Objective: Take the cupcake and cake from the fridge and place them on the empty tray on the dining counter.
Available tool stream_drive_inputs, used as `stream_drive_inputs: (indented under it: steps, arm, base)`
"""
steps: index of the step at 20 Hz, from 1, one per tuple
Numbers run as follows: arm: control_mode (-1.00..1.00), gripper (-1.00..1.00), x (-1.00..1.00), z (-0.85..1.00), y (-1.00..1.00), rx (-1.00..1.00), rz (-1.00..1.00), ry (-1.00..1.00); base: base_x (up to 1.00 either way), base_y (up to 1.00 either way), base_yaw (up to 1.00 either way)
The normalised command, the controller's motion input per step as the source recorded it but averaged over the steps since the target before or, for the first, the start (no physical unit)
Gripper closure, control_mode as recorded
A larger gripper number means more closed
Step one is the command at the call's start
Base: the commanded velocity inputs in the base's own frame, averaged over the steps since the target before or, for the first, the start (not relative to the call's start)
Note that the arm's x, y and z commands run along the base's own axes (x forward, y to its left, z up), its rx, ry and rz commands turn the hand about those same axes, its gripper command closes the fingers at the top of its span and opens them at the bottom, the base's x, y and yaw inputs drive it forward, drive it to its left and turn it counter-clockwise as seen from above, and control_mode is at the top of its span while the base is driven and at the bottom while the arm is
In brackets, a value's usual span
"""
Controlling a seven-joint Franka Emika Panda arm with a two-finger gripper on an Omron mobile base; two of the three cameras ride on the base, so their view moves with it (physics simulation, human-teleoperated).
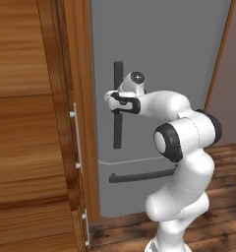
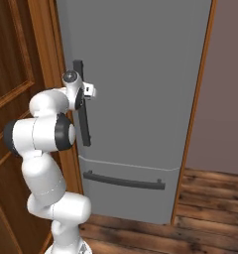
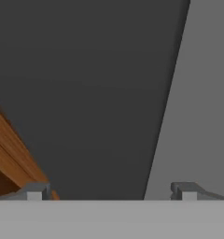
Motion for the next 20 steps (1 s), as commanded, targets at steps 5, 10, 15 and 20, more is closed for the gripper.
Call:
stream_drive_inputs:
  steps: [5, 10, 15, 20]
  arm:
    - [-1.0, 1.0, 0.58, -0.46, 0.17, 0.0, 0.0, 0.0]
    - [-1.0, 1.0, 0.91, -0.62, 0.0, 0.0, 0.0, 0.01]
    - [-1.0, 1.0, 0.23, -0.56, -0.65, 0.08, 0.0, 0.15]
    - [-1.0, 1.0, -1.0, -0.22, -1.0, 0.15, -0.05, 0.05]
  base:
    - [0.0, 0.0, 0.0]
    - [0.0, 0.0, 0.0]
    - [0.0, 0.0, 0.0]
    - [0.0, 0.0, 0.0]
